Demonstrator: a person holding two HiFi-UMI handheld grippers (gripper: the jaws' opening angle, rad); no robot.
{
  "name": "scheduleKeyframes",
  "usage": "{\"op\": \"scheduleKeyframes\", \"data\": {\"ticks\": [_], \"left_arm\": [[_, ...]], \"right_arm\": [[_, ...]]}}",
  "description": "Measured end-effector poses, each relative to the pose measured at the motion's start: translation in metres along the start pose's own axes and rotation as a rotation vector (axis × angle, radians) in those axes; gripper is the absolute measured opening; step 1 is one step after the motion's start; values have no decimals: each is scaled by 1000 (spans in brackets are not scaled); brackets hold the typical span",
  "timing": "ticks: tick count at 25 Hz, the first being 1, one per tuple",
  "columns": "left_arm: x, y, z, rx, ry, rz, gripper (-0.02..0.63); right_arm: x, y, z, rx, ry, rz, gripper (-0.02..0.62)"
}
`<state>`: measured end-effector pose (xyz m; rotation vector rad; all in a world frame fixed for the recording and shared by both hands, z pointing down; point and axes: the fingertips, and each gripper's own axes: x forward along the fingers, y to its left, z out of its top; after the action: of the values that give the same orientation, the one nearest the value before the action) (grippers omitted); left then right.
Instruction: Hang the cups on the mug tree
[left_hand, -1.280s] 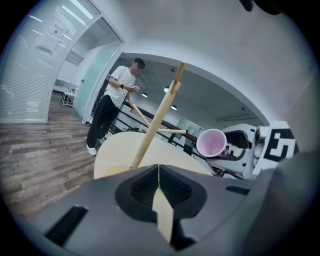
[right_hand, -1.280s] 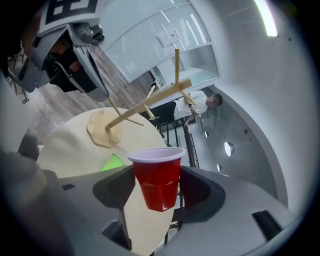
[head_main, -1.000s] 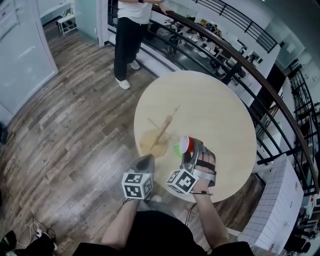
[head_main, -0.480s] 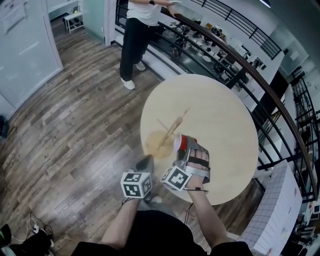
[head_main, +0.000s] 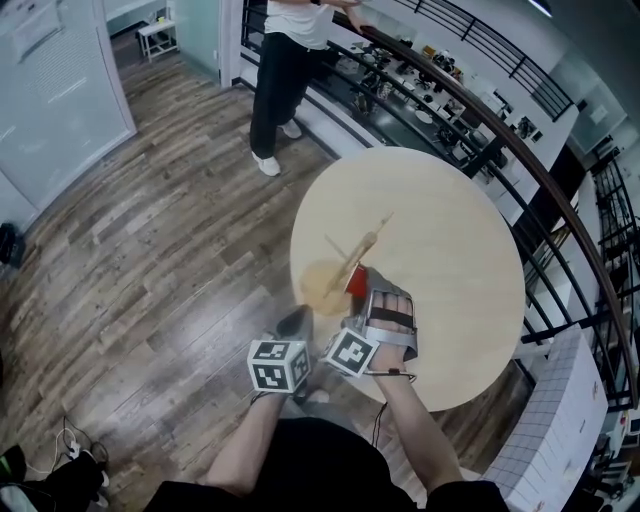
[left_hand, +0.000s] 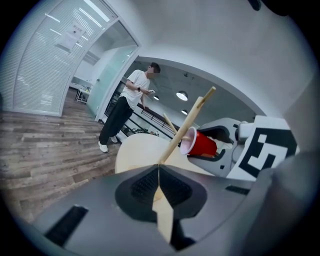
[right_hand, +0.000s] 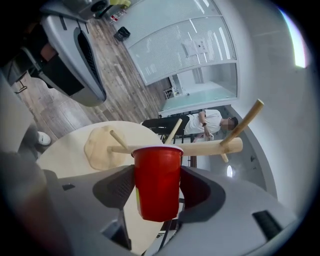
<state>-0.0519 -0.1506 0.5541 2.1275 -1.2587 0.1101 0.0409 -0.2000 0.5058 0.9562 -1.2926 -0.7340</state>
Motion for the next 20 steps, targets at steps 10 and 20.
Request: {"op": "scheduleKeyframes", "data": {"ticks": [10,20], "left_arm": [[-1,8,-3,-13,9,25,14],[14,-13,-12,44,49,-44,12]], "right_arm": [[-12,-1,0,114,-106,-7,316],[-64,-12,-39,424,-192,-107,316]]}}
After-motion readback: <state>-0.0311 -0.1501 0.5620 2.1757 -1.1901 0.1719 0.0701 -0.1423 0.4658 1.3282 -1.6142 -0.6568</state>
